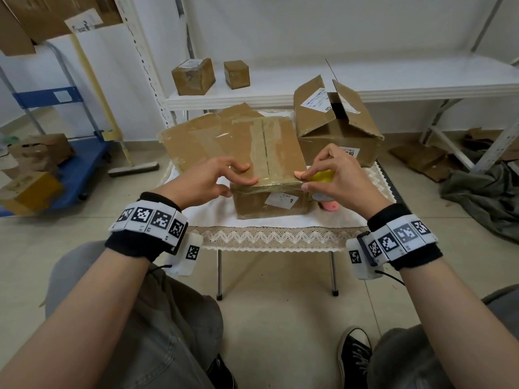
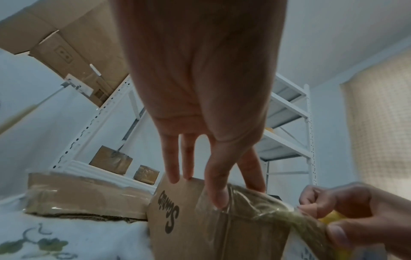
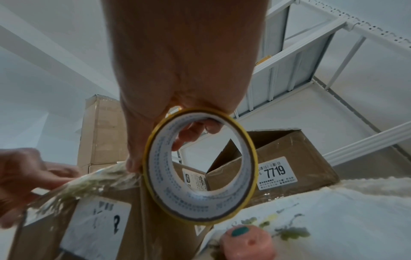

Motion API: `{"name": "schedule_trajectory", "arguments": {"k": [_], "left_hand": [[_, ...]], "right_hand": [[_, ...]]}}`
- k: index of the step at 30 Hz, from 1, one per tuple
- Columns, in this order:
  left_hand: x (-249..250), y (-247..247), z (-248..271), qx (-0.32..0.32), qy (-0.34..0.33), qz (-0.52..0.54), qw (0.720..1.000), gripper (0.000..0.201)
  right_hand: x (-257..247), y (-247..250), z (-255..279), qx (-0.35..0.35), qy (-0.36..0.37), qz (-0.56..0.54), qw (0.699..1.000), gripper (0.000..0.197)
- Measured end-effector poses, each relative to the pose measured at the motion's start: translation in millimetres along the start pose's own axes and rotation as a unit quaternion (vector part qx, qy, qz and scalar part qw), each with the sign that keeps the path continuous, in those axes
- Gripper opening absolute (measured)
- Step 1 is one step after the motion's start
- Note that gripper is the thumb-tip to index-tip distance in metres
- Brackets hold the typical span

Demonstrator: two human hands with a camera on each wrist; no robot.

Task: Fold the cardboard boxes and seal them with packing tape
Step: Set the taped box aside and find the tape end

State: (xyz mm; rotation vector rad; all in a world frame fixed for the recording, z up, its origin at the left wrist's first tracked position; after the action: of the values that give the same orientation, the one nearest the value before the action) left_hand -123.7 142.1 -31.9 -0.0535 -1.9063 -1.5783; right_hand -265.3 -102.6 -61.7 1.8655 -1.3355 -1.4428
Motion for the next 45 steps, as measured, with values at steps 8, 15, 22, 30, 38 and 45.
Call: {"name": "schedule_trajectory", "arguments": {"k": [8,15,22,30,38,45], "left_hand": [[19.4,1.8,-1.0,0.000,0.023,-0.020,1.000,0.045],[72.0,-36.0,-55.6,0.013,-0.050,0.027,0.998,0.068],[52.5,-57.5,-85.5,0.006,-0.054,0.052,0.997,0.044],[51.6,-57.7,-82.7,0.004,-0.051,0.092,0.994,0.035],[50.2,-57.9,-83.0,0.007,-0.061,0.097,0.993,0.035],[47.1,-59.4,-85.0,0.011,-0.062,0.105,0.992,0.033]], "right_hand": [[-3.4,2.2,0.2,-0.008,-0.005,0.014,1.000,0.023],[3.6,2.7,-0.8,0.018,0.010,0.011,1.000,0.023],[31.0,14.4,2.8,0.145,-0.148,-0.098,0.973,0.025],[58.1,5.3,14.8,-0.077,-0.260,-0.206,0.940,0.038],[64.8,-8.9,19.4,-0.084,-0.284,-0.294,0.909,0.021],[69.2,-10.8,17.4,-0.119,-0.272,-0.255,0.920,0.030]]}}
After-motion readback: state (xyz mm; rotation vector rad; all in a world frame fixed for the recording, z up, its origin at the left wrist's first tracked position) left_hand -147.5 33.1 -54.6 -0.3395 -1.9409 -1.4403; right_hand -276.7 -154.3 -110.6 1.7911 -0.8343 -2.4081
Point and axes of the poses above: each hand's wrist, its own z-axis away from the middle knuckle, its own y-axis out of the back of the hand, x = y × z, the point moved 2 cm from there along -z, towards the middle knuckle, and after that the axes turned 8 degrees about z, right-handed, at the moved point
